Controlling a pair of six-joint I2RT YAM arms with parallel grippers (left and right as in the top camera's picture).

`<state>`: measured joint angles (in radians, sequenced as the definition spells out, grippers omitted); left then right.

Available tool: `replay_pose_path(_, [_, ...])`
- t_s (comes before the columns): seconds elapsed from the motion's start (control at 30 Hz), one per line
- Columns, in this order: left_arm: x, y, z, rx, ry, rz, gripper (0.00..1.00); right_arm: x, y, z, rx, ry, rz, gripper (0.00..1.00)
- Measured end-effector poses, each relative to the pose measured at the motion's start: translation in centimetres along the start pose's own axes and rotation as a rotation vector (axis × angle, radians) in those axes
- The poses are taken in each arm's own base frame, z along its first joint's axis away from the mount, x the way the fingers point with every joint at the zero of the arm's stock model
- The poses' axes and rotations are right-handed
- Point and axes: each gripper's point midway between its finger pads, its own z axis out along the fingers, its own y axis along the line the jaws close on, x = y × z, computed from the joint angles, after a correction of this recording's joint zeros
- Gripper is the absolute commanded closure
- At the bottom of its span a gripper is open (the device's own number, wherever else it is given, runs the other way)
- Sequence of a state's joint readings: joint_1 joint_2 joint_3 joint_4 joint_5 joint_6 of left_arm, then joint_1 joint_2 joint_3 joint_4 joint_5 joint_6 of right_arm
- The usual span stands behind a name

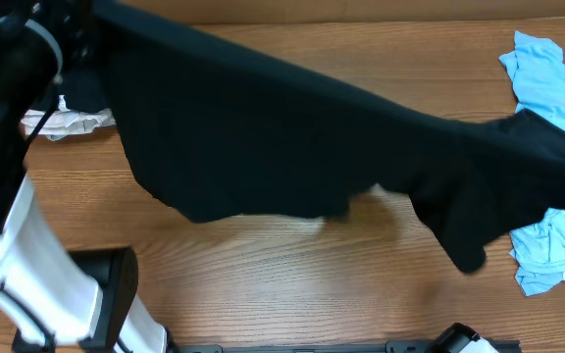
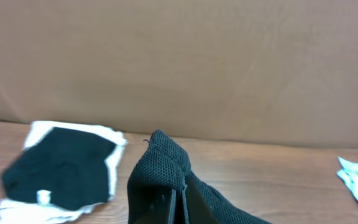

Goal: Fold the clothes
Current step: 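Lift the black t-shirt and spread it flat toward the table center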

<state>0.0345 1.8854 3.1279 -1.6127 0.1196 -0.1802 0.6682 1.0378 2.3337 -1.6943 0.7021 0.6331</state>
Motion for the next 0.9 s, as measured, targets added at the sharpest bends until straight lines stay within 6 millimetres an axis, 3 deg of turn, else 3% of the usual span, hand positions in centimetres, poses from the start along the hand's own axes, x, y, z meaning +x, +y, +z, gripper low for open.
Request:
replay_pose_path(0.2, [0.0, 1.7, -4.9, -0.122, -0.052, 0.002, 0.96, -0.4, 0.6, -1.1, -0.077, 0.007, -0.01, 0.96])
replay_pose_path(0.27, [0.1, 2.1, -5.4, -0.149, -0.055, 0.002, 0.96, -0.1, 0.8, -1.0, -0.081, 0.018, -0.022, 0.96])
replay_pose_path(0.37, [0.6, 2.7, -4.6, -0.177, -0.022, 0.0, 0.96, 0.7, 0.9, -0.2, -0.062, 0.043, -0.049, 0.96])
replay_pose_path(0.5, [2.8, 3.9, -0.3, -0.219, 0.117, -0.003, 0.96, 3.1, 0.9, 2.1, 0.015, 0.11, -0.104, 0.96])
replay_pose_path(0.7, [8.7, 6.3, 9.2, -0.28, 0.405, -0.007, 0.96, 7.6, 1.0, 6.9, 0.172, 0.204, -0.192, 0.96])
replay_pose_path(0.83, [12.3, 7.9, 14.9, -0.309, 0.53, -0.006, 0.96, 9.9, 2.2, 11.2, 0.263, 0.213, -0.246, 0.96])
replay_pose_path(0.9, [13.9, 8.6, 17.7, -0.323, 0.57, -0.005, 0.96, 11.4, 2.5, 14.4, 0.337, 0.219, -0.27, 0.96])
